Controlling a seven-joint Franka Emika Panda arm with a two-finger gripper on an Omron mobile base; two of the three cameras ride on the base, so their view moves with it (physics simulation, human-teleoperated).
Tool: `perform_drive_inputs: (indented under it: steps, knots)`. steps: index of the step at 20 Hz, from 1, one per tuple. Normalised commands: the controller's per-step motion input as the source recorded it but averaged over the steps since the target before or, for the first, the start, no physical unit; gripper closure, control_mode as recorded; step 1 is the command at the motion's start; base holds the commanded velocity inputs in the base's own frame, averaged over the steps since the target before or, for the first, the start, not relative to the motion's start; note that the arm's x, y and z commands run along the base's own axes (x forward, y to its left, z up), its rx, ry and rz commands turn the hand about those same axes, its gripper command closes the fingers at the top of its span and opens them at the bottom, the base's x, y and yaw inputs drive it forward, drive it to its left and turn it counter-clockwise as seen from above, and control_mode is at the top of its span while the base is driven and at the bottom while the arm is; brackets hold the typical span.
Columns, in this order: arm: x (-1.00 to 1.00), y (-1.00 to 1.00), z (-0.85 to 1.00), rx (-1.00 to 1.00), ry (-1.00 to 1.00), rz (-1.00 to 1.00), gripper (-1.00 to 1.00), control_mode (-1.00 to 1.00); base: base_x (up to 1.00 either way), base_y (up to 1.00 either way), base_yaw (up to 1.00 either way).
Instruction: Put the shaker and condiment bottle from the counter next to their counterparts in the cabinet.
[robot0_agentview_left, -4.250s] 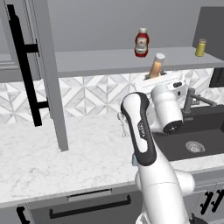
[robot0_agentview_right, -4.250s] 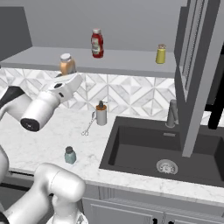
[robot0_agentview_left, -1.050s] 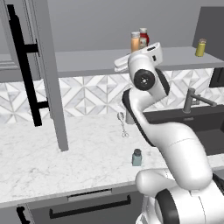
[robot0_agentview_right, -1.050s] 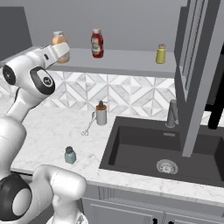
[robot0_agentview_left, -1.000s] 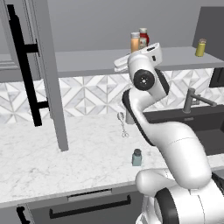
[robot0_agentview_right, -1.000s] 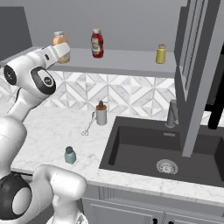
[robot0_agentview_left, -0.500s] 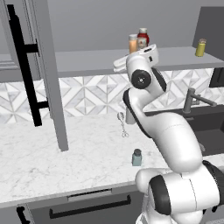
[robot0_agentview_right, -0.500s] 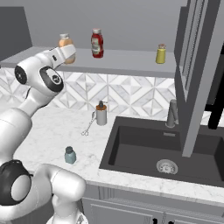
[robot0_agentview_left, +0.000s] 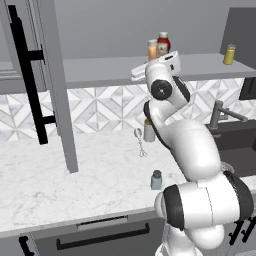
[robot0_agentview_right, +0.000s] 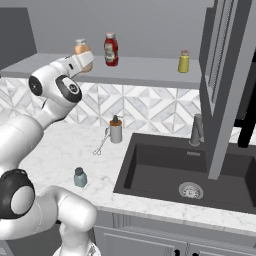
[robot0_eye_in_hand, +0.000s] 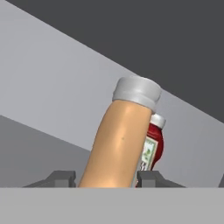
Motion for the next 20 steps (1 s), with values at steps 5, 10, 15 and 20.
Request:
perform_drive_inputs:
  steps: [5, 10, 15, 20]
  knots:
    - [0.18, -0.08, -0.3, 0.0, -0.08, 0.0, 1.0, -1.0, 0.0, 0.0, 0.0]
    - [0.32, -0.09, -0.2, 0.0, -0.05, 0.0, 1.0, -1.0, 0.0, 0.0, 0.0]
    - [0.37, -0.06, -0.16, 0.0, 0.0, 0.0, 1.0, -1.0, 0.0, 0.0, 0.0]
    - [0.31, -0.06, -0.18, 0.0, 0.0, 0.0, 1.0, -1.0, 0.0, 0.0, 0.0]
